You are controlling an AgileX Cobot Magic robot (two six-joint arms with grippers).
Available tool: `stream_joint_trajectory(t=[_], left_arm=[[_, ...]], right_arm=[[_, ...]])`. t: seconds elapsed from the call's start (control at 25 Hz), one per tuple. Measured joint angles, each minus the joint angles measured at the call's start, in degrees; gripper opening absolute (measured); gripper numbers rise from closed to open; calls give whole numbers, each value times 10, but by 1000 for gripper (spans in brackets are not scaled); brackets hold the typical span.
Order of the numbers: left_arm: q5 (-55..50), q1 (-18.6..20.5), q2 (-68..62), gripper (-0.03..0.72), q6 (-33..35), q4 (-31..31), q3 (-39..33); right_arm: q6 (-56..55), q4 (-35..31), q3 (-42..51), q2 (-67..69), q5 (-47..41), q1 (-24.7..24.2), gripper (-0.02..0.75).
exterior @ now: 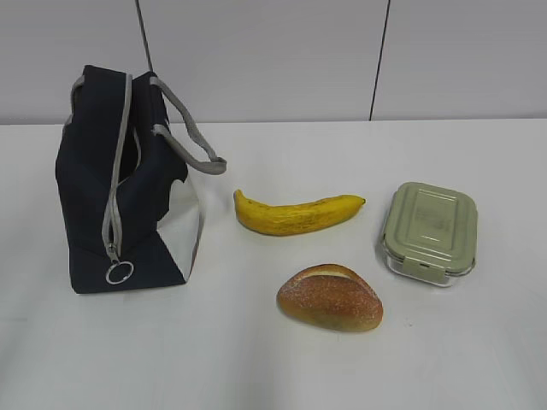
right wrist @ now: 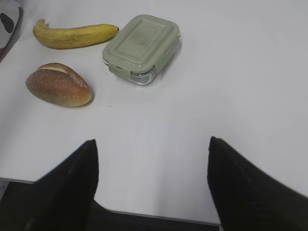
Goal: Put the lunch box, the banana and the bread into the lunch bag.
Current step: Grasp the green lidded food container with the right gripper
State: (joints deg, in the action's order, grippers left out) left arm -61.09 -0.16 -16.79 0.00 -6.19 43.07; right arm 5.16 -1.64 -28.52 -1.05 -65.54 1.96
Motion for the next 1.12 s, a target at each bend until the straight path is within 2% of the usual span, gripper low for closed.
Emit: stream_joint_trajectory(t=[0.48,0.84,1.12], left_arm=[[0,0,-405,550,0,-131,258],[-1,0,-659,541,17,-161,384],[6,0,-793,515,40,-175,456]], right_arm=[[0,0,0,0,0,0,524],[0,0,0,0,0,0,524],[0,0,0,0,0,0,524]])
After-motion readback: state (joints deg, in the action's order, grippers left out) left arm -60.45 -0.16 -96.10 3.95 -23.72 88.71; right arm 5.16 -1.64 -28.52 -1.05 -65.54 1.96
